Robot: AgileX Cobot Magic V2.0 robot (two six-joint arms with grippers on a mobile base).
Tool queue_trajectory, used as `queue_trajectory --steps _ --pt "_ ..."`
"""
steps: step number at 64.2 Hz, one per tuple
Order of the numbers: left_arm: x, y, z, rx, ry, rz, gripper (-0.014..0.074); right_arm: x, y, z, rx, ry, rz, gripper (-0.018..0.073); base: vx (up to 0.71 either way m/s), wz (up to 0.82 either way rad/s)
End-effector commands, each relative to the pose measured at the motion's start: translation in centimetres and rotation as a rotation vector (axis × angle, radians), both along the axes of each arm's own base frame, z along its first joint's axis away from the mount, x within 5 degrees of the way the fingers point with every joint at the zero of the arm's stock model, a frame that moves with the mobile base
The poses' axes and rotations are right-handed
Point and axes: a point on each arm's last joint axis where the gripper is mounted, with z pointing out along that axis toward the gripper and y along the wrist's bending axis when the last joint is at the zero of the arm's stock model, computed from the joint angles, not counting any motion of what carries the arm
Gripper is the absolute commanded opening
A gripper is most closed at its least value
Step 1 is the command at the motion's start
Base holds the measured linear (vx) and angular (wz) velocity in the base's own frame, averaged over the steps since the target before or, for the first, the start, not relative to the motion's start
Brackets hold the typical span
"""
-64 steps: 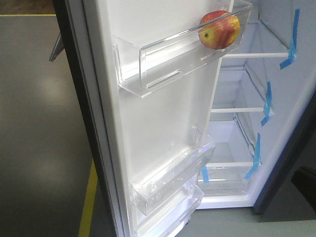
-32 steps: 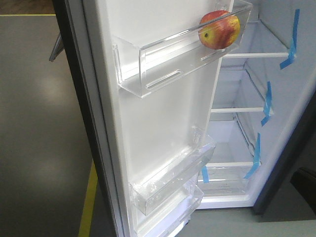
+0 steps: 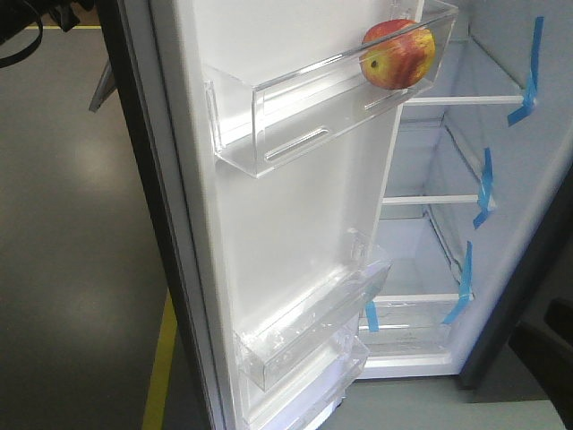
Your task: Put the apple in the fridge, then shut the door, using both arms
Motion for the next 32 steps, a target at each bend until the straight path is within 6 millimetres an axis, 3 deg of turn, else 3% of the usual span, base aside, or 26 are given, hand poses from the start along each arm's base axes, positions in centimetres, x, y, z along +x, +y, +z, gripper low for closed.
queue_trajectory --steps 1,17,32 --pt "-2.1 -1.2 3.1 -0.039 -0.101 -0.094 0.0409 0.1 -0.2 1.0 0.032 -0.039 -0.025 0.0396 0.0 0.0" --pt "-3.8 -4.7 3.2 -0.035 -0.146 -0.264 0.0409 0.1 -0.1 1.1 0.036 -0.039 -0.024 0.0401 0.0 0.0" --pt "-6.0 -9.5 2.9 -0.006 -0.16 -0.432 0.0409 -0.2 0.4 1.3 0.092 -0.017 0.034 0.0401 0.0 0.0"
